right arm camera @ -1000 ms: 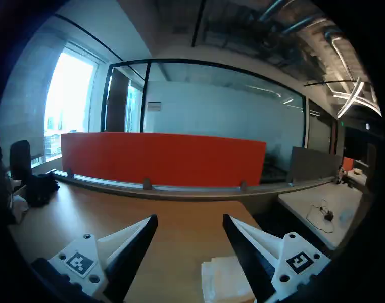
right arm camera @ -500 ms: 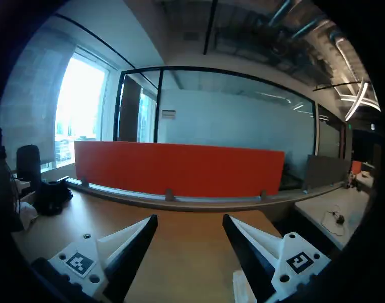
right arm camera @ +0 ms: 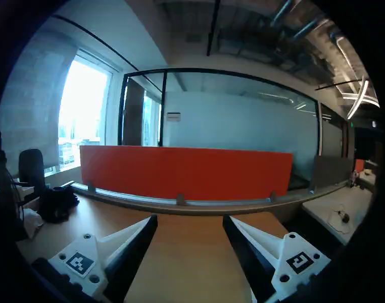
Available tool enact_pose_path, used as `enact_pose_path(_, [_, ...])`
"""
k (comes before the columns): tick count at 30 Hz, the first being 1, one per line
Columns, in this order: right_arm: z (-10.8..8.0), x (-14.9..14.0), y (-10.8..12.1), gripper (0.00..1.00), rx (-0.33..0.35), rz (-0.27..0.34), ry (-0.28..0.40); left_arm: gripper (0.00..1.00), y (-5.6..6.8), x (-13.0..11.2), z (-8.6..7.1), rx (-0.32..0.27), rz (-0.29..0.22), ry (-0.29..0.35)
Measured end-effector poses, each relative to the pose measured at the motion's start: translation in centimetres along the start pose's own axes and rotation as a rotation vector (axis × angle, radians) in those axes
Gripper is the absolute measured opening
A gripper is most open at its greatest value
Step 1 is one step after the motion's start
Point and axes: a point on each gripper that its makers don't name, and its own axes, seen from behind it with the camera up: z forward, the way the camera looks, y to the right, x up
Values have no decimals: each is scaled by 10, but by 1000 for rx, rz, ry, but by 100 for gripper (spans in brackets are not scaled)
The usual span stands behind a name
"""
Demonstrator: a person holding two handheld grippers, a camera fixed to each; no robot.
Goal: Fold towel
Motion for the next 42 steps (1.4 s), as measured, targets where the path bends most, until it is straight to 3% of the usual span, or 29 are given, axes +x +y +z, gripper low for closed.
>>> enact_pose_path(15, [-4, 0, -28, 100, 37, -25, -16, 82, 4, -6, 1, -9, 72, 57])
enact_pose_path(21, [-6, -3, -36, 100, 49, -6, -12, 82, 4, -15, 0, -9, 102, 91])
enact_pose_path(42, [-11, -32, -57, 100, 38, -41, -10, 82, -12, -84, -1, 2, 62, 141])
